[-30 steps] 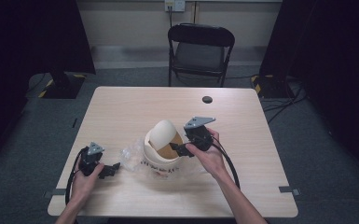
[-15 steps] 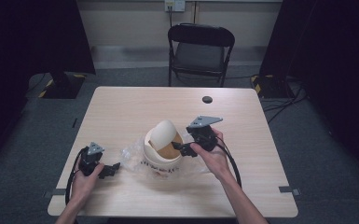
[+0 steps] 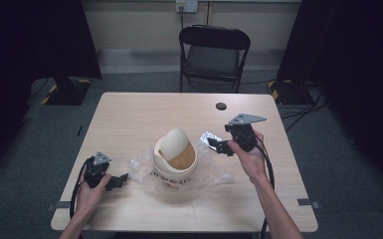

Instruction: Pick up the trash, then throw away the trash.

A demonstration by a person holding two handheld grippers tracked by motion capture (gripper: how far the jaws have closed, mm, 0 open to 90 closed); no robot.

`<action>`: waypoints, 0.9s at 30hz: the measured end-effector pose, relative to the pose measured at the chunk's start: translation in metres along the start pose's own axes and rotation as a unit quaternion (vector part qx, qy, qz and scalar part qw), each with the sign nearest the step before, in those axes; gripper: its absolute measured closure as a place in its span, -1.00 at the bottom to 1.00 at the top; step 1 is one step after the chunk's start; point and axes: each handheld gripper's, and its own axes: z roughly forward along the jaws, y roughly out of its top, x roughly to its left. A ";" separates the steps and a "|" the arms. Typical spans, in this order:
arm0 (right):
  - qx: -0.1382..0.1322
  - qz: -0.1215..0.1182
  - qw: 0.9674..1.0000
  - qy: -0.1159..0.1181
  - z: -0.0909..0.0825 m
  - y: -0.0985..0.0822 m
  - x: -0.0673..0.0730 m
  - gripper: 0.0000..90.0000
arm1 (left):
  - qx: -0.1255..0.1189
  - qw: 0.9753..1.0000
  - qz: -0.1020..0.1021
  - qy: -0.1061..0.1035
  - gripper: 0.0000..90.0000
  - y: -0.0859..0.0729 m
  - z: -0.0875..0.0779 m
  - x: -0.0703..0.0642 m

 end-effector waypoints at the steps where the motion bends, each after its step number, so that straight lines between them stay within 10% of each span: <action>1: 0.000 0.000 1.000 0.000 0.000 0.000 0.000 -0.61 | 0.000 1.000 0.000 0.000 -1.00 0.000 0.000 0.000; 14: 0.066 0.011 0.997 -0.031 0.059 -0.017 -0.045 -0.58 | 0.000 1.000 0.001 -0.001 -1.00 0.000 0.000 0.000; 27: 0.100 0.003 0.995 -0.024 0.106 -0.034 -0.054 -0.61 | 0.000 1.000 0.002 -0.001 -1.00 0.000 0.000 0.000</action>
